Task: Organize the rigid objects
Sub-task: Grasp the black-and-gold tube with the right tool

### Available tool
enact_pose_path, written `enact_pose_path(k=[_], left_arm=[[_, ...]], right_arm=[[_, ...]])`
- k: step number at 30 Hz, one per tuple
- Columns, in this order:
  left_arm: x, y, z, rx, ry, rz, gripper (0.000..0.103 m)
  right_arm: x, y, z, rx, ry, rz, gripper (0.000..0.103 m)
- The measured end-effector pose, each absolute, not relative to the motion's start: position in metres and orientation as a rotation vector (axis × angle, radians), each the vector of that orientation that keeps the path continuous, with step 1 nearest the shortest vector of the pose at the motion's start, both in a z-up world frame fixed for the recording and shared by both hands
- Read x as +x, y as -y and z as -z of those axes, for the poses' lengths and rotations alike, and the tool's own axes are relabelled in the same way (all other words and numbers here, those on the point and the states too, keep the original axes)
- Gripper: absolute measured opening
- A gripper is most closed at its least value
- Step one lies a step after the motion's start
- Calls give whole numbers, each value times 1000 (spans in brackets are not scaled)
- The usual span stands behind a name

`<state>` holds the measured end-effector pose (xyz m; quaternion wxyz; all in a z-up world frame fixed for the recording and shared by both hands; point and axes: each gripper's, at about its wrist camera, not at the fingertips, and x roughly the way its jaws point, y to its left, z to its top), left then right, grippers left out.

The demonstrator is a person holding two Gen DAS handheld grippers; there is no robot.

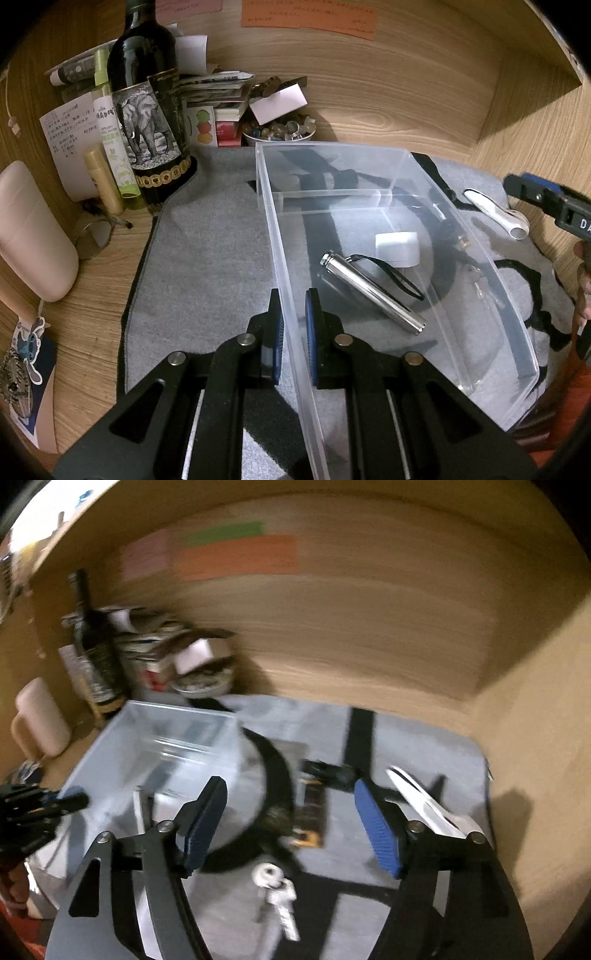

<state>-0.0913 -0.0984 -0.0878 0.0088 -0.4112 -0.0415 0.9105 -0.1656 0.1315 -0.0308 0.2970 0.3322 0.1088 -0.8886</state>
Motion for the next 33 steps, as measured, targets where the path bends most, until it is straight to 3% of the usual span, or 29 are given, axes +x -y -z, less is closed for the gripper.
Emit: enact_pose_path(k=[7,18,21,24,26,28,33], left_arm=[[-90,98,88,-1286,122,-2843,11],[-90,97,89,-1296,155,-2829,11],[-90,96,88,-1296,153,-2827,11],[-91,97,88,-1297,151,-2825,11],[-91,97,88,-1298,151,-2822,11],[-91,96,88,-1299,142,-2823,11],[-91,95,88,-1298,132,-2823,11]], right_arm=[[-193,-144,63,1049,-270,2367,69],[-223,-121,112,1206,-393,2307,65],[-225,-115,116,1211,-421,2287,50],[-224,-111,119,1201,-435,2302,45],[-221,-108,119,1199,-442,2282,30],[-219,-107,118,1197,-446,2266,22],[-214,-110,113,1186,-446,2266,22]])
